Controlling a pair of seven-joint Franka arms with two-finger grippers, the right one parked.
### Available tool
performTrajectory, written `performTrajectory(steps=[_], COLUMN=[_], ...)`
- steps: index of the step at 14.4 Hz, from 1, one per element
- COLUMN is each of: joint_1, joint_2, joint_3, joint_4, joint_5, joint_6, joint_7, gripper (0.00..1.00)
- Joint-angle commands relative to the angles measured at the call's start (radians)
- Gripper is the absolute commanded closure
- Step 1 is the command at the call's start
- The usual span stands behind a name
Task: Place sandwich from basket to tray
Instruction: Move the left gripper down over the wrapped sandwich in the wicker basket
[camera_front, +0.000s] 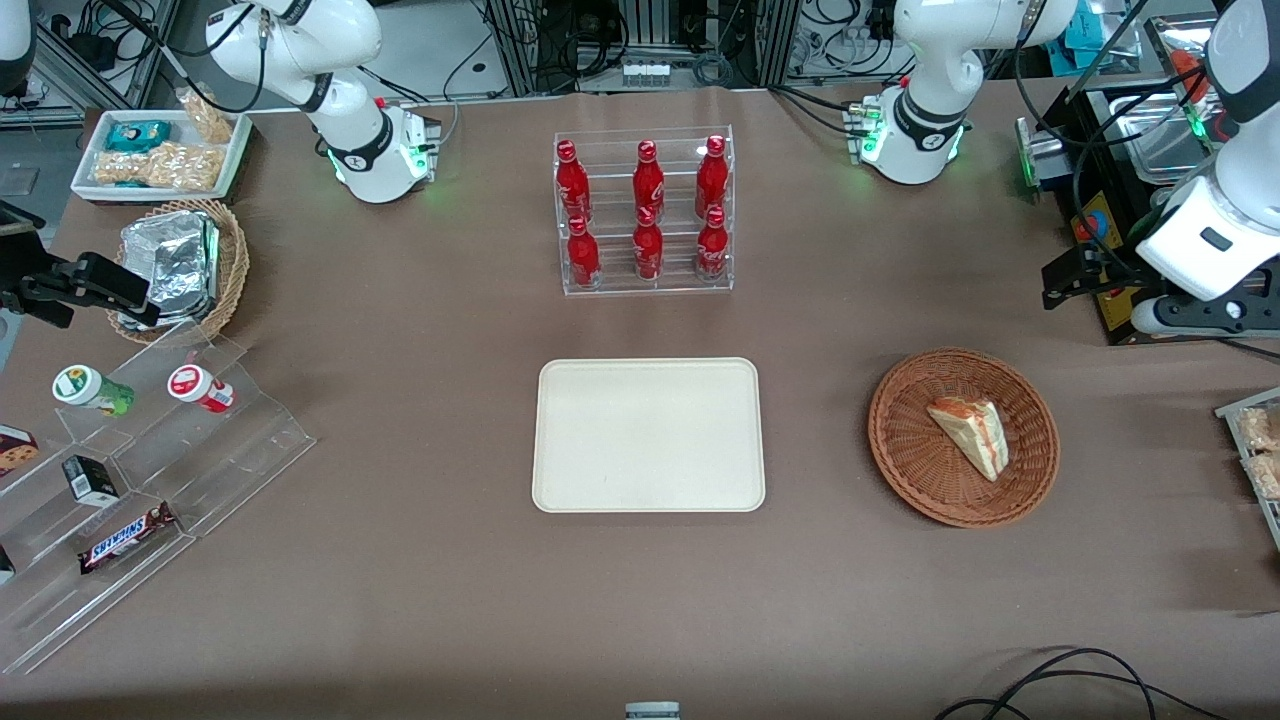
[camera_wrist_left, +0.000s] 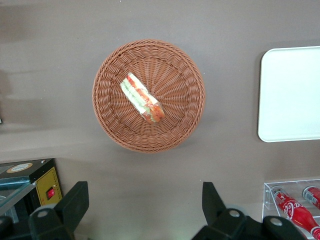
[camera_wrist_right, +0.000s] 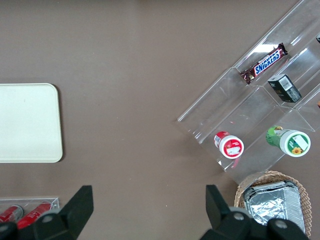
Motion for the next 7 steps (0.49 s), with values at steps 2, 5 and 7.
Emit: performTrajectory(steps=[2,5,7], joint_1=[-0.006,-0.003,-0.001], joint_2=[0.022,0.040,0.092], joint_3=[0.012,0.014,0.015], joint_4=[0.047,0.035,0.018], joint_5=[-0.007,-0.003,0.001], joint_6=[-0.035,-0.078,-0.080], joint_7=[-0.016,-0.016,-0.019], gripper=[0.00,0.00,0.00])
